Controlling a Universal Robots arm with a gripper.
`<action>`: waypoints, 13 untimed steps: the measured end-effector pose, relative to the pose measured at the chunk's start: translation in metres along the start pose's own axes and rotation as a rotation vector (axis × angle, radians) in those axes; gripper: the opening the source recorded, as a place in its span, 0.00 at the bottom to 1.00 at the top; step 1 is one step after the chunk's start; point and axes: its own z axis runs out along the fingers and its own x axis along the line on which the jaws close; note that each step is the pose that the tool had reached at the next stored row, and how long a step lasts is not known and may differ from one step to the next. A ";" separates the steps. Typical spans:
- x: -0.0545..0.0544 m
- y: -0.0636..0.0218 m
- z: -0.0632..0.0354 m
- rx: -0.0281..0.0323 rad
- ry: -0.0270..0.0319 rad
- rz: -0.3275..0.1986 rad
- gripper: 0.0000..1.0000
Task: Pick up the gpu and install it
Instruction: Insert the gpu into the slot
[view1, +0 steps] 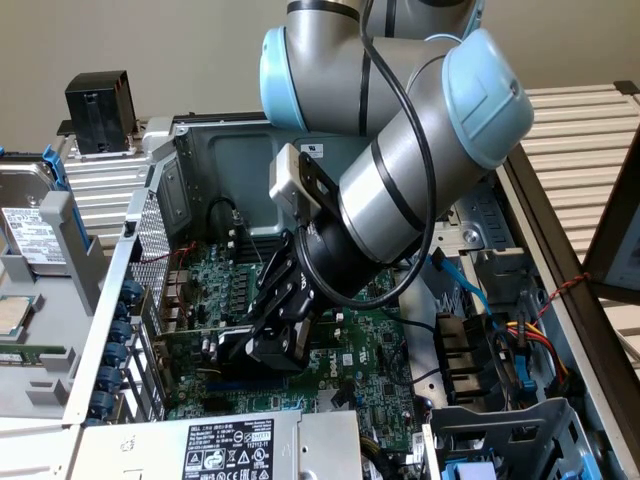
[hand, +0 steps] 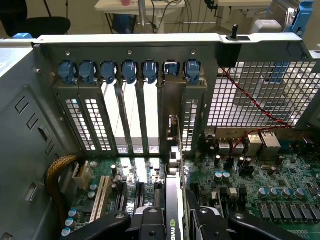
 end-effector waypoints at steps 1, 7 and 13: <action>0.000 0.0000 0.0000 0.0000 -0.0003 0.000 0.27; 0.000 -0.0001 0.0001 -0.0001 -0.0024 -0.003 0.27; 0.000 0.0000 0.0000 -0.0002 -0.0034 -0.004 0.27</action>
